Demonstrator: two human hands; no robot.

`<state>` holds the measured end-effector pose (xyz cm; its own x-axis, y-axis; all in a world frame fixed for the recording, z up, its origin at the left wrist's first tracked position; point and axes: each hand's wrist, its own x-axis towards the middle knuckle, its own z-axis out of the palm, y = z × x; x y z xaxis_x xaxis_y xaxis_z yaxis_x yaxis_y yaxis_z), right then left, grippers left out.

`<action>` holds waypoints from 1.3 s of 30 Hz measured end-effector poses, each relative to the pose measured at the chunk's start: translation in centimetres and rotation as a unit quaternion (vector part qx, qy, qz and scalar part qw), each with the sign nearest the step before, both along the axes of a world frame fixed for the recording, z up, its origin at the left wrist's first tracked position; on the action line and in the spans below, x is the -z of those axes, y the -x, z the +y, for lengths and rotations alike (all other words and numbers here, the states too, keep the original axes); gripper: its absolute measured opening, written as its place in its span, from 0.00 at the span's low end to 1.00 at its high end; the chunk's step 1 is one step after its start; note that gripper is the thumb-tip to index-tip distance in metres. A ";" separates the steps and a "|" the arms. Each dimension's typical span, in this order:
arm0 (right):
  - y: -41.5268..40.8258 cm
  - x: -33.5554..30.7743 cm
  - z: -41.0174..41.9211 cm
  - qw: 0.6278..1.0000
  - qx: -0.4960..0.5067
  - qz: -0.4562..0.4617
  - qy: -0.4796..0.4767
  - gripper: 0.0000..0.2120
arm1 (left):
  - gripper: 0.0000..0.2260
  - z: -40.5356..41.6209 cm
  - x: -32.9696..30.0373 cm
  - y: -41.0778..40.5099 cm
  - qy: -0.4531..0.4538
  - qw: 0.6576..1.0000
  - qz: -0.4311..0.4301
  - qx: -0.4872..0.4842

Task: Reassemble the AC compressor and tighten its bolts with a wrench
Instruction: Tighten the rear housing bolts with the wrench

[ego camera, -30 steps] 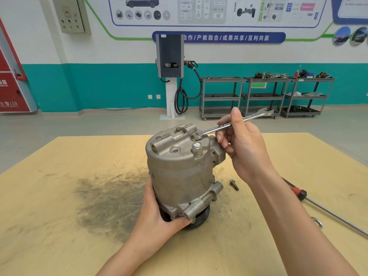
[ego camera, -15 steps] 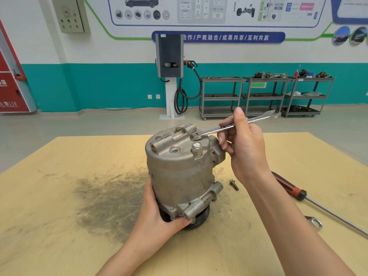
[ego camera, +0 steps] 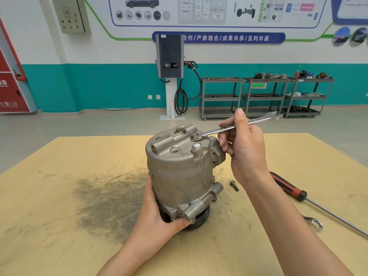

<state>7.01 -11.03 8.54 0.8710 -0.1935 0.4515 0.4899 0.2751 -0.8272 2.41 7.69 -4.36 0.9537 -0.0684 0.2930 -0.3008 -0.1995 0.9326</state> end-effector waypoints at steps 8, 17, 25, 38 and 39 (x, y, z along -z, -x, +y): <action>-0.1 -0.3 -0.4 0.998 -0.049 0.041 -0.002 0.20 | 0.52 0.0 0.2 -0.1 -0.004 1.000 0.004 -0.004; 0.0 -0.4 -0.3 0.999 -0.034 0.024 0.001 0.19 | 0.53 0.0 0.1 0.0 -0.011 1.000 0.007 -0.007; 0.1 -0.1 0.1 1.000 0.000 -0.014 0.000 0.20 | 0.55 0.0 0.0 0.0 -0.005 1.000 0.011 -0.003; 0.1 -0.5 -0.3 0.998 -0.051 0.043 -0.004 0.20 | 0.53 0.1 0.2 0.0 -0.017 1.000 0.021 -0.015; 0.1 -0.5 -0.4 0.997 -0.056 0.045 -0.003 0.20 | 0.53 0.1 0.2 0.0 -0.018 1.000 0.019 -0.014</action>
<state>6.88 -11.39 9.05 0.9242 -0.0952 0.3699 0.3800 0.3282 -0.8648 2.42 7.83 -4.54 0.9659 -0.0509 0.2538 -0.2585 -0.2417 0.9353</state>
